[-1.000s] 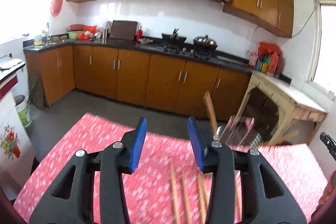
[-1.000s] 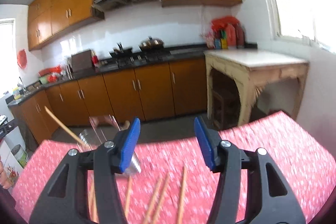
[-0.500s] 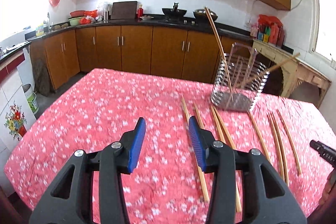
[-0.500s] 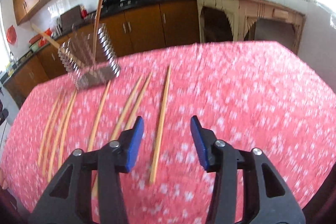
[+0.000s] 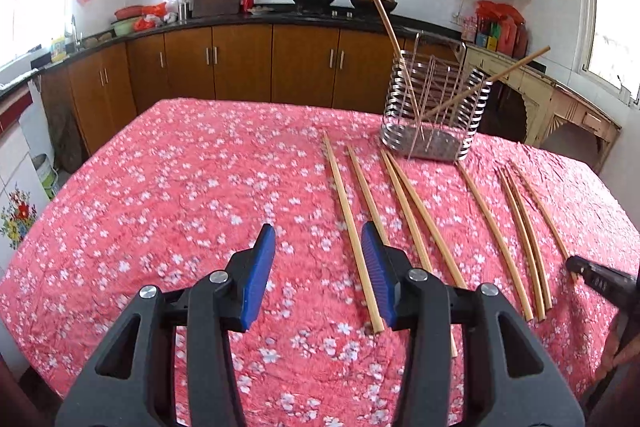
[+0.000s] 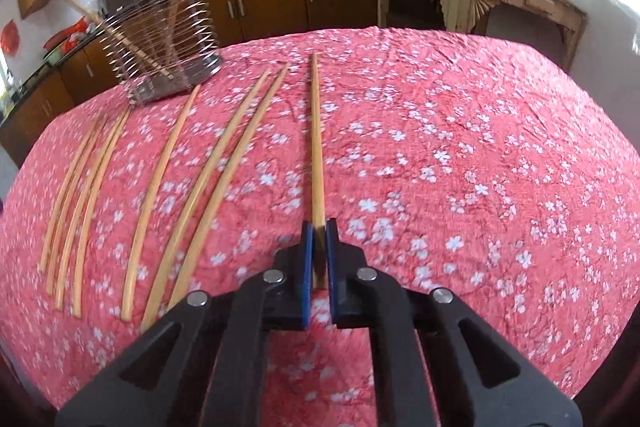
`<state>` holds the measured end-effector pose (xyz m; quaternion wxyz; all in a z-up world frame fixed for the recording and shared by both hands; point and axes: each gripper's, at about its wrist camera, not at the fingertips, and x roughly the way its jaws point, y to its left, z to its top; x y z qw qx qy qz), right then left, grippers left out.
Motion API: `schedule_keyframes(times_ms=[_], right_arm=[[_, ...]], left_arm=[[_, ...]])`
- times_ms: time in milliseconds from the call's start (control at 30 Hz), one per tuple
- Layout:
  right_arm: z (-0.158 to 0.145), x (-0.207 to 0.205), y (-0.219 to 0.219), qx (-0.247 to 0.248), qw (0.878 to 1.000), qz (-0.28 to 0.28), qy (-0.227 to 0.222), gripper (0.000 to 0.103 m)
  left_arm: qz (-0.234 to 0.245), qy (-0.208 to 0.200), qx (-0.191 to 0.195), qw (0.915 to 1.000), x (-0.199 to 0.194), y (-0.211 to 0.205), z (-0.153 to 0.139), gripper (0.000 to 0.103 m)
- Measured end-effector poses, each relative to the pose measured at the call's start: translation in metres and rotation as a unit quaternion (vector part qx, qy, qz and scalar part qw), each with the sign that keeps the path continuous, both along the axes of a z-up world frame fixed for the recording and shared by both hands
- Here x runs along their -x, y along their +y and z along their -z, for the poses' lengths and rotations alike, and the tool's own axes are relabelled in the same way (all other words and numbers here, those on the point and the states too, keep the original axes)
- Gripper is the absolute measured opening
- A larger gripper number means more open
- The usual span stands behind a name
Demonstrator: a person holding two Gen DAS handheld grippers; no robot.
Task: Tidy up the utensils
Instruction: 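Grasp another chopstick with the right tool while the left tool grasps one too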
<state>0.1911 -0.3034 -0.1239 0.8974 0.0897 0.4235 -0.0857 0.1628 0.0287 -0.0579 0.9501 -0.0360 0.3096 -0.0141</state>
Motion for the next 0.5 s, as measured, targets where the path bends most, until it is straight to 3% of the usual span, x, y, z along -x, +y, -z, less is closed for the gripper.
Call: schedule_keyframes(times_ms=[500], right_arm=[[0.002,-0.038,-0.079,0.021,0.993,0.117,0.009,0.008]], left_arm=[[0.035,0.051,-0.013,0.9980,-0.006,-0.020,0.028,0.045]])
